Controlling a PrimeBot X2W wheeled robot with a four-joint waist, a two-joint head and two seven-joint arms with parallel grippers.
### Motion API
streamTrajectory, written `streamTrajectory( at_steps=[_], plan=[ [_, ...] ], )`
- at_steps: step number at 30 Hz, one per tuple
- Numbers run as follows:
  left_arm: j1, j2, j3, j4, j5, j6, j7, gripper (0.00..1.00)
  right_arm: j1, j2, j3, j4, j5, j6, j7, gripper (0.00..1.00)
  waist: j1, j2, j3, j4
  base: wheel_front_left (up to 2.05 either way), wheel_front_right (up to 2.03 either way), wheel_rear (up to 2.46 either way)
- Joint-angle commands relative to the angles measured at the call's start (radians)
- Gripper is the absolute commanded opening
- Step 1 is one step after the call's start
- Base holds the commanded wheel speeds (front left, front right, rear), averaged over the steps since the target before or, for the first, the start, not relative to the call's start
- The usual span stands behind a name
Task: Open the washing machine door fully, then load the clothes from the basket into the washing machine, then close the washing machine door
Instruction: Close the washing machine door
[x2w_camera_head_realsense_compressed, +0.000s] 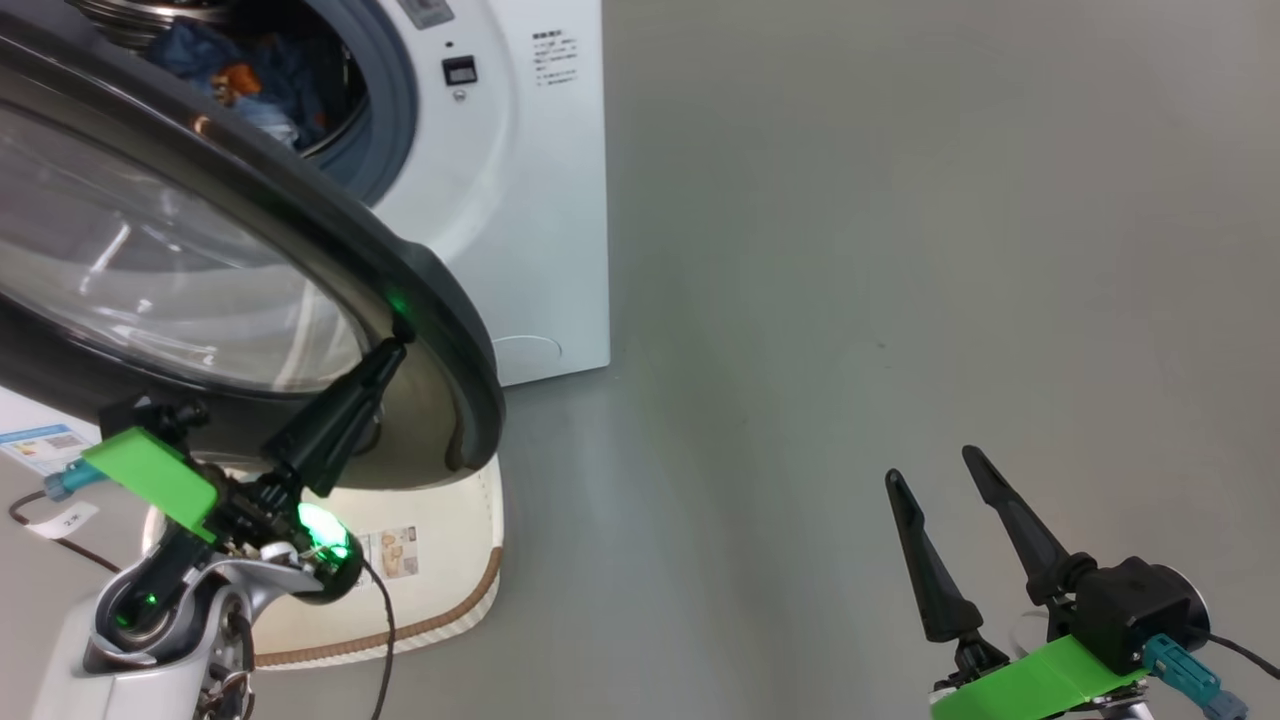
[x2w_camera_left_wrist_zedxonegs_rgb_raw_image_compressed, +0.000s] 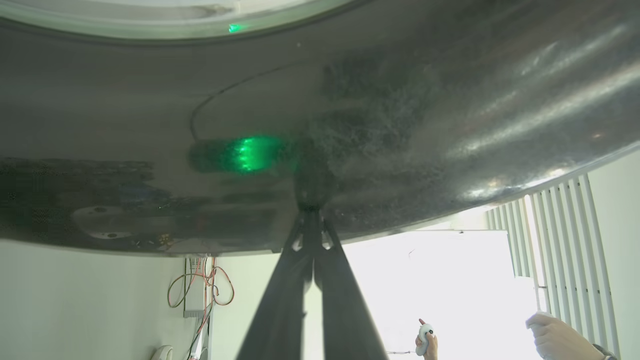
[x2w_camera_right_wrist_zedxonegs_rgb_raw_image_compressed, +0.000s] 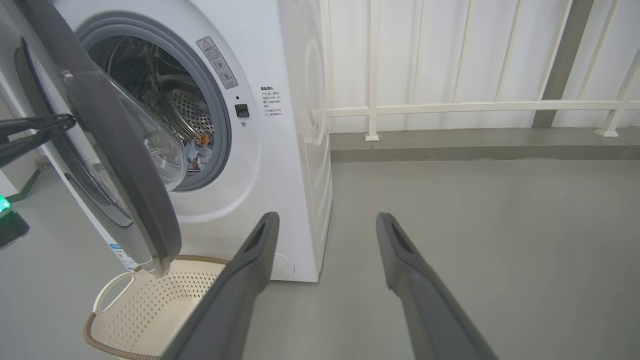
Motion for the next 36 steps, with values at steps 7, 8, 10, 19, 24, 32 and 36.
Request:
streamTrajectory(
  at_steps=[7, 8, 10, 19, 24, 32, 36],
  plan=[
    [0.010, 0.016, 0.081, -0.021, -0.003, -0.036, -0.002, 0.00, -0.018, 0.004, 0.018, -0.010, 0.011, 0.006, -0.018, 1.00, 0.0000, 0.0000, 0.008, -0.016, 0.00, 0.00, 0.00],
    [0.026, 0.019, 0.091, -0.028, -0.003, -0.038, -0.004, 0.00, -0.015, 0.004, 0.017, -0.009, 0.011, 0.006, -0.019, 1.00, 0.0000, 0.0000, 0.009, -0.015, 0.00, 0.00, 0.00],
    [0.064, 0.017, 0.114, -0.046, -0.006, -0.040, -0.014, 0.00, -0.010, 0.005, 0.012, -0.008, 0.011, 0.006, -0.021, 1.00, 0.0000, 0.0000, 0.012, -0.012, 0.00, 0.00, 0.00],
    [0.243, -0.033, 0.220, -0.222, 0.017, -0.045, -0.097, 0.86, 0.007, 0.007, -0.012, -0.007, 0.009, 0.006, -0.025, 1.00, 0.0000, 0.0000, 0.012, 0.047, 0.00, 0.00, 0.00],
    [0.298, -0.068, 0.257, -0.303, 0.085, -0.046, -0.174, 1.00, 0.003, 0.002, -0.019, -0.015, 0.004, 0.006, -0.020, 1.00, 0.0000, 0.0000, 0.001, 0.091, 0.00, 0.00, 0.00],
    [0.360, -0.084, 0.249, -0.391, 0.366, -0.046, -0.371, 1.00, 0.019, -0.002, -0.028, -0.028, -0.005, 0.006, -0.003, 1.00, 0.0000, 0.0000, -0.035, 0.146, 0.00, 0.00, 0.00],
    [0.383, -0.068, 0.219, -0.439, 0.583, -0.046, -0.505, 1.00, 0.035, -0.007, -0.033, -0.037, -0.010, 0.006, 0.009, 1.00, 0.0000, 0.0000, -0.059, 0.172, 0.00, 0.00, 0.00]
  ],
)
